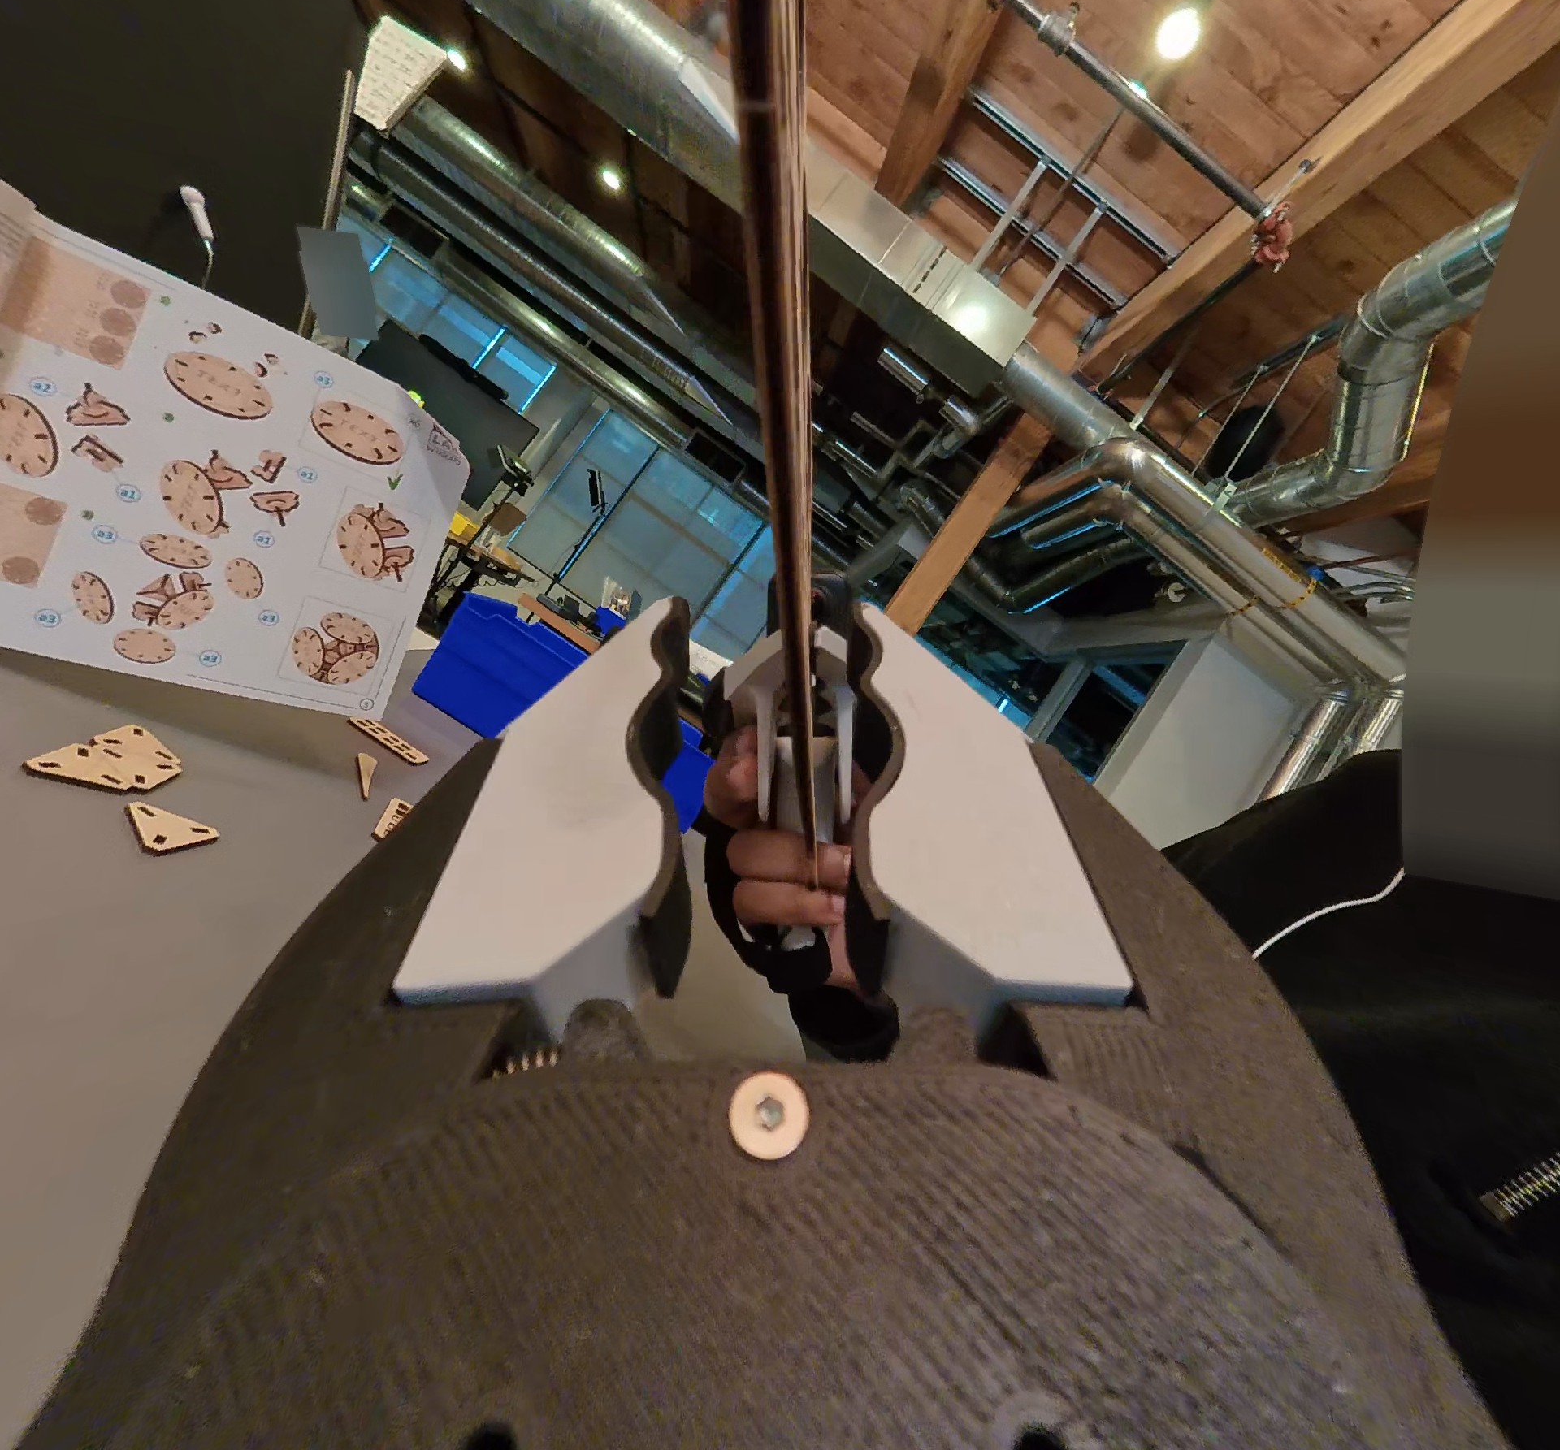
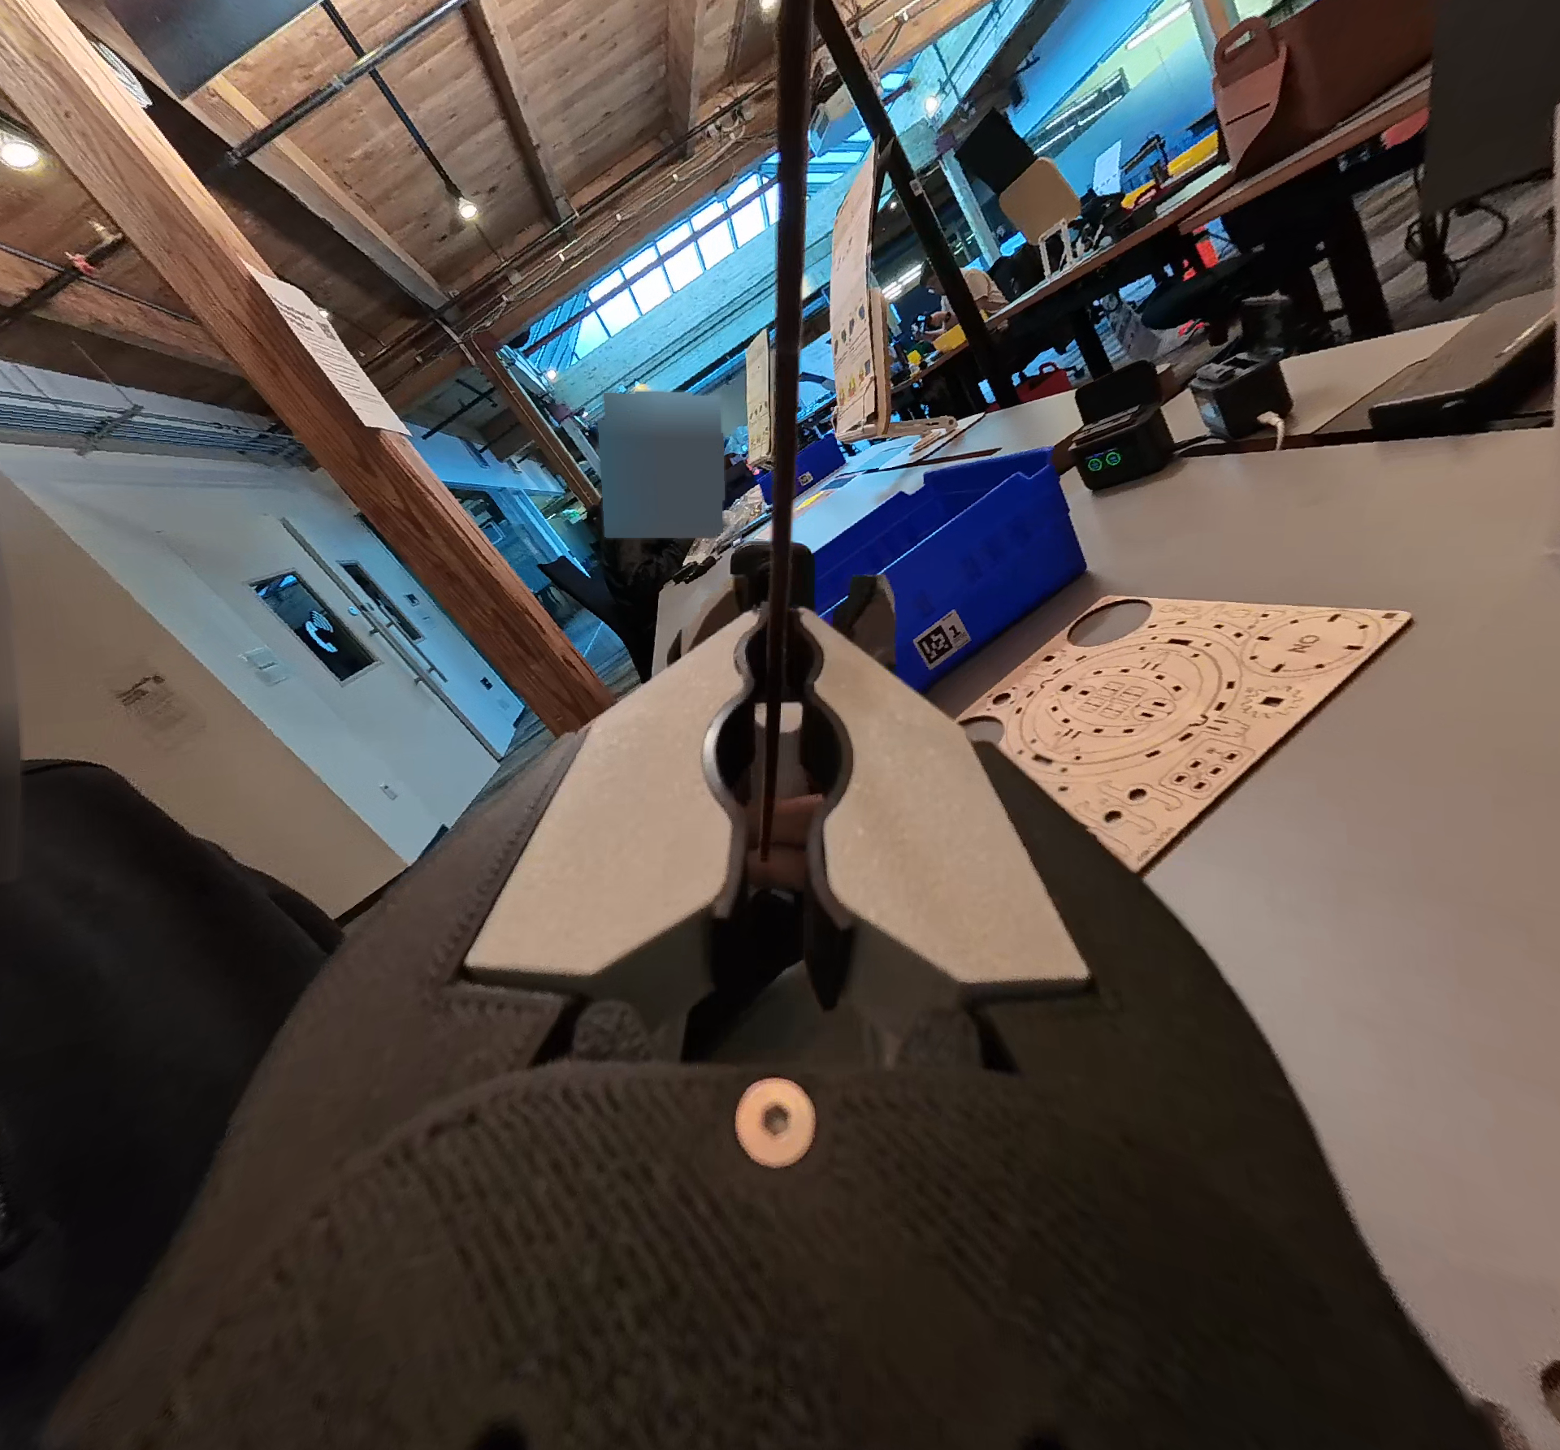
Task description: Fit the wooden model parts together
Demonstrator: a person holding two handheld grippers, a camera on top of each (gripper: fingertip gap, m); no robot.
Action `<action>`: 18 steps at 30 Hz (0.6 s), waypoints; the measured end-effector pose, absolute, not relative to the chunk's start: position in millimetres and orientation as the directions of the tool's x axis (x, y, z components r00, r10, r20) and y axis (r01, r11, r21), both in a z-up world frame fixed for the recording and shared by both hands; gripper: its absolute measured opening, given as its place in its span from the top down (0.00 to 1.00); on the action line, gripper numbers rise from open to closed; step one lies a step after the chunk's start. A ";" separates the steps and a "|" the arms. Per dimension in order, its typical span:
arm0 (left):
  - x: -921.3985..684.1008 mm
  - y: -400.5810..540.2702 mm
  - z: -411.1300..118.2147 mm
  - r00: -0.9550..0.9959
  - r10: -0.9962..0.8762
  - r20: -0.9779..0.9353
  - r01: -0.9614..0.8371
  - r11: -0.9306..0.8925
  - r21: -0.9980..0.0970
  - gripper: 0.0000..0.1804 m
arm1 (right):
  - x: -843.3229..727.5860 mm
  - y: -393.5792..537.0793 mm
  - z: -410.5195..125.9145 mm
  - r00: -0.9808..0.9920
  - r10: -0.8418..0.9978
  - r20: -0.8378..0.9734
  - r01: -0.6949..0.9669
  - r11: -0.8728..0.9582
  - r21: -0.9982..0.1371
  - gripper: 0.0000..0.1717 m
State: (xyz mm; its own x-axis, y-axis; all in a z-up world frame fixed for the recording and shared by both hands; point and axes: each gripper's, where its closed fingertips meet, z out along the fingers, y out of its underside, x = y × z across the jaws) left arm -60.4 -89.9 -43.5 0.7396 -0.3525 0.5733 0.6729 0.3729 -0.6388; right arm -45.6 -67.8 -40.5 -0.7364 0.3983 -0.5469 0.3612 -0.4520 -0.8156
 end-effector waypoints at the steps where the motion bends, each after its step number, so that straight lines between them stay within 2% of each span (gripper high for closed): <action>1: -60.8 -90.2 -43.2 0.740 -0.351 0.573 0.672 0.377 -0.637 0.81 | -45.7 -69.0 -41.8 -0.736 0.395 -0.550 0.367 -0.450 -0.814 1.00; 8: -61.7 -93.9 -42.1 0.745 -0.354 0.565 0.667 0.388 -0.637 0.84 | -43.2 -81.3 -51.0 -0.733 0.367 -0.573 0.431 -0.402 -0.808 0.99; 14: -62.7 -98.8 -41.5 0.748 -0.364 0.555 0.664 0.400 -0.632 0.93 | -45.7 -79.2 -50.2 -0.730 0.432 -0.530 0.391 -0.372 -0.842 1.00; 18: -60.3 -95.8 -45.6 0.744 -0.365 0.559 0.667 0.369 -0.647 0.93 | -46.5 -73.8 -47.0 -0.725 0.431 -0.538 0.385 -0.393 -0.835 1.00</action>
